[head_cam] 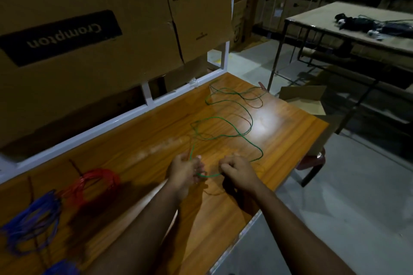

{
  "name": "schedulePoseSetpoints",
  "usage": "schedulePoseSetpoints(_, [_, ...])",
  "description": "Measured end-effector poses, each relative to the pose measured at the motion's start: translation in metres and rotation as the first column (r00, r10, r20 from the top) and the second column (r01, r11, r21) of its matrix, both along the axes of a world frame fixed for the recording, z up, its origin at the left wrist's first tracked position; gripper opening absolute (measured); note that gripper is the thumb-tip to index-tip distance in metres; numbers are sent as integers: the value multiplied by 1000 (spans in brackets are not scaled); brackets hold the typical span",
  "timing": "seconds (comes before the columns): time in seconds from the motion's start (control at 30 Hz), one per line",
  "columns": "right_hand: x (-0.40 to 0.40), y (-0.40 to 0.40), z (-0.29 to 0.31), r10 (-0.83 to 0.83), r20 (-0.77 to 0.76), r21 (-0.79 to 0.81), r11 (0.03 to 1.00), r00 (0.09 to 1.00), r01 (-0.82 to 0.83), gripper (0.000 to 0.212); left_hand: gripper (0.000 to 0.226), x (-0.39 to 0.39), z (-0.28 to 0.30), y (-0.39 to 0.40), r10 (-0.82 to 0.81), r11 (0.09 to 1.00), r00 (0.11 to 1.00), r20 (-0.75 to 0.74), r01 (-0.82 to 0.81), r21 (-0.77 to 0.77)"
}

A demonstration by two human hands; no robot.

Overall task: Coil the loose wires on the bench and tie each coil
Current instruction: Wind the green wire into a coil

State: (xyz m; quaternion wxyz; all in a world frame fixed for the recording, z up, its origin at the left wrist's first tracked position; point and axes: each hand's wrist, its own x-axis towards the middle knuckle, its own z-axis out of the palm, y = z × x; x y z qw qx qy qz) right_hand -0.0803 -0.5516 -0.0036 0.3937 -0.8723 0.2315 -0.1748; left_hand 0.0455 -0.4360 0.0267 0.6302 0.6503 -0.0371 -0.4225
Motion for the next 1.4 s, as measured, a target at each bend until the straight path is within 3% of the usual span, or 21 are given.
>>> schedulePoseSetpoints(0.07, [-7, 25, 6, -25, 9, 100, 995, 1000, 24, 29, 44, 4, 4, 26, 59, 996, 998, -17, -60, -65])
schedulePoseSetpoints(0.13, [-12, 56, 15, -46, 7, 237, 971, 999, 43, 32, 46, 9, 11, 58, 38, 997, 995, 92, -31, -77])
schedulePoseSetpoints(0.27, [-22, 122, 38, -108, 163, 408, 912, 981, 33, 45, 17, 13, 30, 120, -110, 983, 948, 297, 148, -109])
schedulePoseSetpoints(0.37, [-28, 164, 56, -202, 275, 466, 883, 940, 53, 47, 30, 13, 39, 161, -249, 943, 897, 366, 310, -118])
schedulePoseSetpoints(0.43, [-33, 185, 68, -280, 352, 529, 847, 893, 57, 39, 27, 12, 40, 186, -329, 910, 827, 455, 407, -81])
schedulePoseSetpoints(0.57, [-42, 210, 87, -337, 396, 456, 880, 854, 135, 26, 22, 13, 25, 210, -398, 876, 543, 739, 466, 129])
schedulePoseSetpoints(0.63, [-46, 216, 98, -379, 381, 458, 870, 843, 184, 24, 21, 12, 30, 216, -342, 887, 533, 774, 455, 79])
schedulePoseSetpoints(0.73, [-51, 220, 115, -461, 310, 617, 763, 832, 193, 25, 30, 10, 47, 224, -325, 830, 639, 697, 546, -114])
schedulePoseSetpoints(0.87, [-55, 206, 137, -611, 322, 807, 577, 723, 128, 26, 19, 6, 65, 217, -356, 789, 628, 692, 599, -138])
schedulePoseSetpoints(1.03, [-80, 179, 167, -585, 423, 879, 450, 692, -157, 23, 31, -6, 98, 198, -219, 876, 615, 757, 466, -125])
schedulePoseSetpoints(1.1, [-94, 169, 177, -532, 409, 869, 475, 742, -139, 21, 35, -15, 119, 186, -168, 893, 652, 739, 418, -166])
schedulePoseSetpoints(1.13, [-101, 165, 182, -503, 360, 845, 532, 786, -47, 22, 35, -20, 131, 179, -168, 887, 720, 673, 409, -216])
schedulePoseSetpoints(1.2, [-113, 158, 187, -448, 206, 668, 714, 870, 210, 27, 33, -26, 159, 165, -232, 832, 903, 362, 377, -407])
schedulePoseSetpoints(1.23, [-119, 155, 187, -427, 153, 583, 767, 891, 268, 29, 31, -28, 175, 160, -300, 784, 939, 169, 343, -517])
schedulePoseSetpoints(1.3, [-129, 147, 185, -365, 157, 577, 788, 918, 215, 29, 26, -30, 209, 153, -445, 673, 893, -63, 287, -682])
schedulePoseSetpoints(1.4, [-142, 140, 186, -267, 256, 638, 769, 929, 45, 35, 24, -41, 246, 147, -544, 522, 838, -34, 306, -796])
